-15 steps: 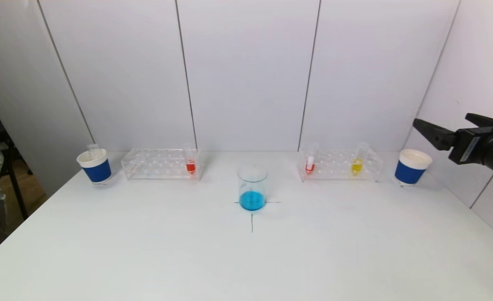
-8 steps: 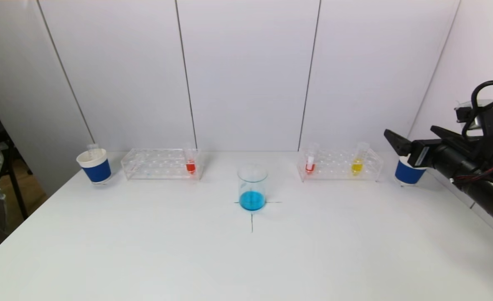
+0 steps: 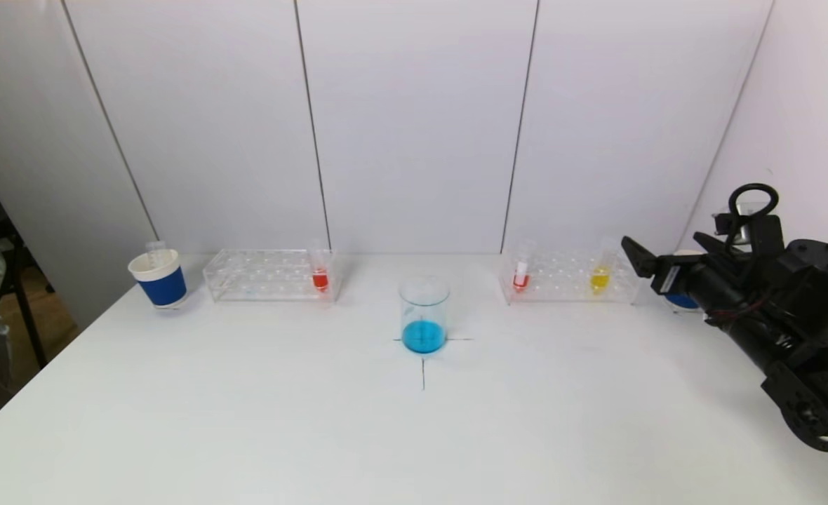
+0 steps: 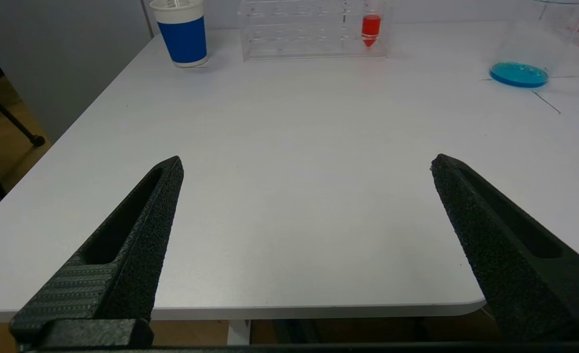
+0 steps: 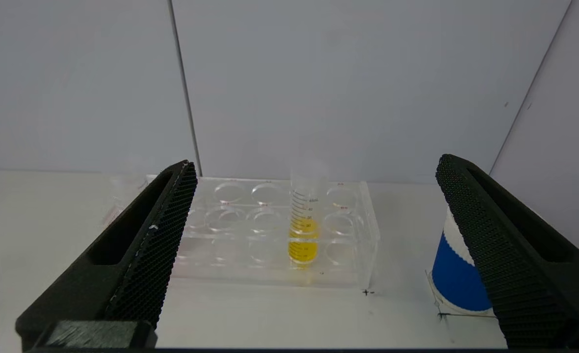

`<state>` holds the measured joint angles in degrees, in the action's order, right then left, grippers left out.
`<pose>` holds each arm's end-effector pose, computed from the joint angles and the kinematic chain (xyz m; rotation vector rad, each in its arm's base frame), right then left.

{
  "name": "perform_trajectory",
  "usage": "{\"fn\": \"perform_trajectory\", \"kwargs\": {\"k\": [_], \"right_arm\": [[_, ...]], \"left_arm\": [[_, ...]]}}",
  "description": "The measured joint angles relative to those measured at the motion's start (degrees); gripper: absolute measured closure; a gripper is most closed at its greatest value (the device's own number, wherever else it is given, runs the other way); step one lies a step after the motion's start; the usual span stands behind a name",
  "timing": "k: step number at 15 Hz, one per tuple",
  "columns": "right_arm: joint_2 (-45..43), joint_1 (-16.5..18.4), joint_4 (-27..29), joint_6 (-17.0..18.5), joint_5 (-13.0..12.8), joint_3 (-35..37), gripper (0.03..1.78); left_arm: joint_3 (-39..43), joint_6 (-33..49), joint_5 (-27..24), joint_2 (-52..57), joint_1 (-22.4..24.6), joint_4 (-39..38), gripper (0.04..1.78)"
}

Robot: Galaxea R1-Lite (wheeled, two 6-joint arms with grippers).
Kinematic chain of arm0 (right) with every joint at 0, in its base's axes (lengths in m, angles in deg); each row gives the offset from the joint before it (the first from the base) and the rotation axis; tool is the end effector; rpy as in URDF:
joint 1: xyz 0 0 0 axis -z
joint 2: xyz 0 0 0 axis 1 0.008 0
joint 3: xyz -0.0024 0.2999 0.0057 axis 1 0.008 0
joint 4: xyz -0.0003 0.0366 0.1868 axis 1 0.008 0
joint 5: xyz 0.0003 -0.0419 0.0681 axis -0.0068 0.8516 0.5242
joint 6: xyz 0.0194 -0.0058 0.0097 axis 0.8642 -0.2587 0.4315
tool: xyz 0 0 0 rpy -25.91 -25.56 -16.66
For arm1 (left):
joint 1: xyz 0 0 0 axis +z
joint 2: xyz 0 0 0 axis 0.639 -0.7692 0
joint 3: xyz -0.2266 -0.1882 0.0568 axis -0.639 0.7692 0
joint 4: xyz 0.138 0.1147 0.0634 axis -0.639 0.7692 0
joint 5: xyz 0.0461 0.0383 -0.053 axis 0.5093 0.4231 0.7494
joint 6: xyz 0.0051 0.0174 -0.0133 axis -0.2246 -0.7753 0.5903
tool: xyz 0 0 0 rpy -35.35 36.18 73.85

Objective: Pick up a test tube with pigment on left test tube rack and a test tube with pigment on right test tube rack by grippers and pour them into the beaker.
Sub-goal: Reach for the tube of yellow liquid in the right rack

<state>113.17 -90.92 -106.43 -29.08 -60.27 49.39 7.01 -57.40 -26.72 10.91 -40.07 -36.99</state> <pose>0.3164 0.0073 0.1103 -0.0083 -0.0394 0.0115 -0.0228 0.0002 0.0744 0.0042 0.0099 -0.0025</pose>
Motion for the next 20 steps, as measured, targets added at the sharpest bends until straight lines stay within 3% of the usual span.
{"fn": "perform_trajectory", "kwargs": {"k": [9, 20], "right_arm": [[8.5, 0.0, -0.1, 0.1, -2.5, -4.9, 0.04], [15.9, -0.1, 0.0, 0.5, -2.6, -12.3, 0.04]], "left_arm": [[0.0, 0.0, 0.0, 0.0, 0.0, 0.0, 0.06], [0.0, 0.0, 0.0, 0.0, 0.0, 0.0, 0.06]]}}
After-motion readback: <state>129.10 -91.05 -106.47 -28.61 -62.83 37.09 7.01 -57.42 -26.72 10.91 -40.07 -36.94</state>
